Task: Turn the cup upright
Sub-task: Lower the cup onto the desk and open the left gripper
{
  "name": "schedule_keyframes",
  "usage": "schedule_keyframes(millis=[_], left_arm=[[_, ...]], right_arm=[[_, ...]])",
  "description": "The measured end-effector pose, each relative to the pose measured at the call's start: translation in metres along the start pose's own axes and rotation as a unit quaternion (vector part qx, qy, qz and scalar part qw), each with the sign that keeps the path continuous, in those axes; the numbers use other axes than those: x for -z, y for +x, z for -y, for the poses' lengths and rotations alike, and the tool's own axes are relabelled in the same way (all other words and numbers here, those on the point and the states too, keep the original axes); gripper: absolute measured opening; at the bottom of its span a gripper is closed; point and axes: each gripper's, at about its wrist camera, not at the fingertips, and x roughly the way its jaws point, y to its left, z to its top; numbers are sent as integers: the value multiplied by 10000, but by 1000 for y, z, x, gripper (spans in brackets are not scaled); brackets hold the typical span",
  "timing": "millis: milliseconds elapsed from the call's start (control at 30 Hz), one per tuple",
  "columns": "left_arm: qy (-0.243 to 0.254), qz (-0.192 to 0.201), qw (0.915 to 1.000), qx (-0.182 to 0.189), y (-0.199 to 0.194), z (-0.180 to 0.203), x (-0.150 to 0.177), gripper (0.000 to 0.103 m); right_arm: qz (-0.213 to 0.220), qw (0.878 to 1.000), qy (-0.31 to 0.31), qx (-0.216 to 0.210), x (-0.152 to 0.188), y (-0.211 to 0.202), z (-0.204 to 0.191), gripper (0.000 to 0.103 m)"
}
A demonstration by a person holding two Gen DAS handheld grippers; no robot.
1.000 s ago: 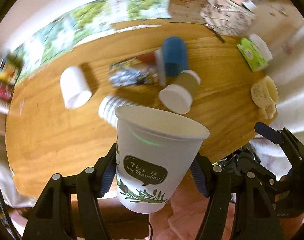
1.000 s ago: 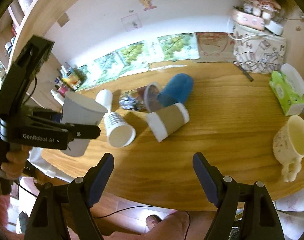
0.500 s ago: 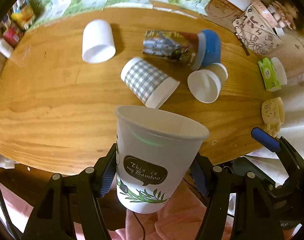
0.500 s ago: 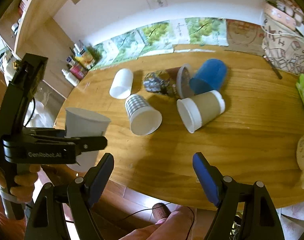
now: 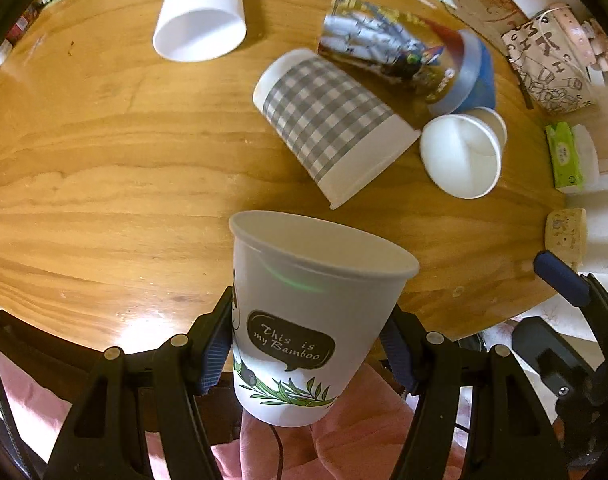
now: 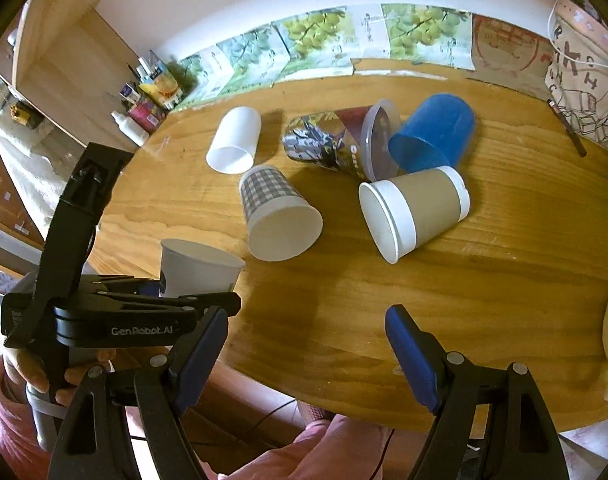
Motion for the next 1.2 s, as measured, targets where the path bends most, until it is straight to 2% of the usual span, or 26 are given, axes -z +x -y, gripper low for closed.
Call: schedule_keyframes(millis=[167, 300, 600, 967, 1100, 1200], left_arm=[[-19, -116, 9999, 39, 8, -2, -2, 70], [-17, -95, 9999, -96, 11, -1, -4, 71], [10, -181, 9997, -131, 16, -3, -5, 72], [53, -258, 9995, -146, 29, 11, -10, 72], [18, -265, 9996, -113, 30, 9, -10, 78], [-8, -243, 9997, -67, 31, 6, -8, 78]], right_arm=[[-109, 9999, 56, 25, -3, 7, 5, 82], [-154, 9999, 54, 40, -5, 11, 5, 82], [-188, 9997, 142, 26, -7, 16, 8, 82], [-265, 9993, 267, -64, -2, 20, 5, 82], [-299, 9990, 310, -76, 1, 21, 5, 82], [-311, 9988, 360, -67, 2, 21, 7, 82]])
